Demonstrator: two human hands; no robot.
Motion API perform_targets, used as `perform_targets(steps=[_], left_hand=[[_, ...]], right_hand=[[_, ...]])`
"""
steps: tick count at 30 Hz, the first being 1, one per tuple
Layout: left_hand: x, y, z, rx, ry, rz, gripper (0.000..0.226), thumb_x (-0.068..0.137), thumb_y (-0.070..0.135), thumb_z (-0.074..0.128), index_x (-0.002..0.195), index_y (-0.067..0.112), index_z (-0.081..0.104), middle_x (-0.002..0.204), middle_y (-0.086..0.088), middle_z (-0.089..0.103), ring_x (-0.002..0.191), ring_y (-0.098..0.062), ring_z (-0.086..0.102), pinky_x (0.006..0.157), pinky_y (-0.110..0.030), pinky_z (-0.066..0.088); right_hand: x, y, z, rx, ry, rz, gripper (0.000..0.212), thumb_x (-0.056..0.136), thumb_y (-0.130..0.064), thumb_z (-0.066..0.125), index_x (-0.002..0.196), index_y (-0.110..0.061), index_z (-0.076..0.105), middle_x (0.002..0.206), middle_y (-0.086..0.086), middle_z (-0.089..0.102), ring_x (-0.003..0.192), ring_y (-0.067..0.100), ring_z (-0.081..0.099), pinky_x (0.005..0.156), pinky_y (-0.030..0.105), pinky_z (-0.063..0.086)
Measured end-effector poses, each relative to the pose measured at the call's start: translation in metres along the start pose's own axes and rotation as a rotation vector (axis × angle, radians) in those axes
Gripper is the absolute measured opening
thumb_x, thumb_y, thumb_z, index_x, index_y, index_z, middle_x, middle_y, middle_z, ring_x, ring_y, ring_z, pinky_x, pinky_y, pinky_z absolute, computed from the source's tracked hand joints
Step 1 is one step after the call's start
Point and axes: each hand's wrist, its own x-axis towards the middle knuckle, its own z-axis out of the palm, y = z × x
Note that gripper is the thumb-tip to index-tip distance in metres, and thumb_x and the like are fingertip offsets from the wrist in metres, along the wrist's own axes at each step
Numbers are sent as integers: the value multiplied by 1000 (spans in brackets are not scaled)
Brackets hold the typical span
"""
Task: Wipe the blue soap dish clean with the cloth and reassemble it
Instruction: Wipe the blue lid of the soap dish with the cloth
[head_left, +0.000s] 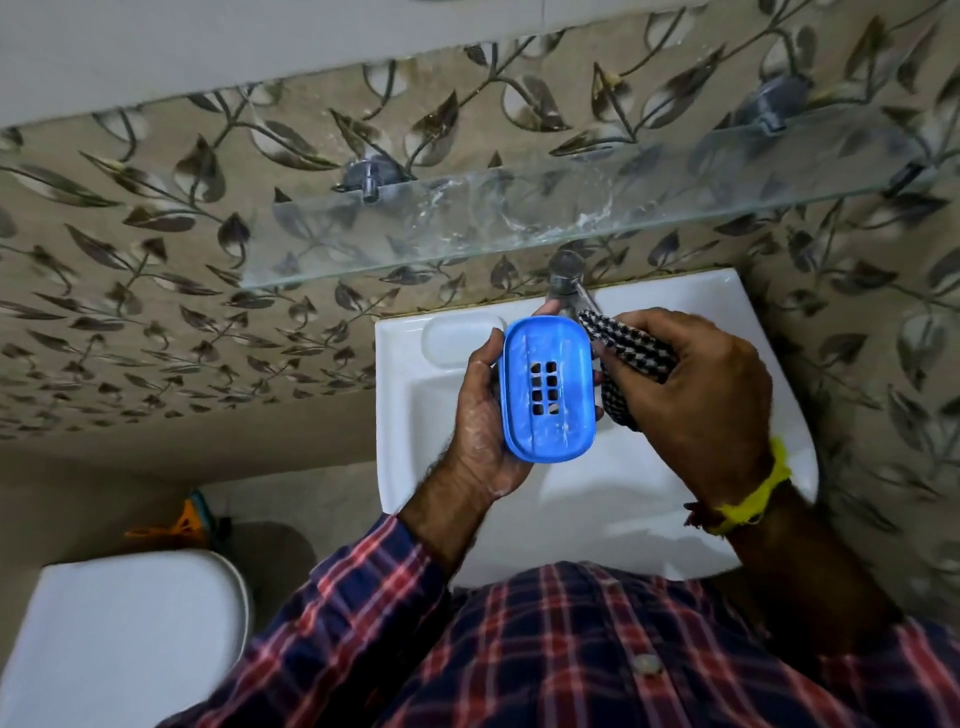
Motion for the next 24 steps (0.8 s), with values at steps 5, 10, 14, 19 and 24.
perform_targets(steps=[5,10,14,19,24], left_hand=[[-7,6,-3,89,55,83,53,100,48,38,143,22,55,113,-6,72,97,-21,70,88,-39,55],[-11,8,-1,138,27,109,48,100,47,44,143,29,53,127,-13,68,111,-27,67,97,-43,55],[-14,4,3,63,-21,108,52,96,46,49,144,27,51,135,-19,62,122,-33,60,103,-46,50],[-18,2,10,73,-13,118,54,96,46,47,145,24,47,125,-20,62,112,-32,61,96,-44,53],[-15,5,13,156,-32,189,51,100,47,43,146,25,46,115,-18,65,102,-32,62,94,-44,50]], right_hand=[[-2,-24,4,-39,-46,52,29,77,-45,69,91,-19,72,75,0,71,67,20,66,60,32,54],[3,-44,18,577,-303,470,12,82,-20,73,84,-8,72,73,9,75,67,26,74,62,44,62],[1,-57,22,997,-304,729,7,86,-6,70,90,-1,73,82,18,76,73,30,74,66,38,62],[0,-54,16,1082,-382,838,14,85,-2,69,99,0,71,90,21,74,78,32,72,74,40,61],[-4,-54,7,979,-487,734,9,87,2,64,92,3,71,83,23,72,70,31,69,64,38,61]])
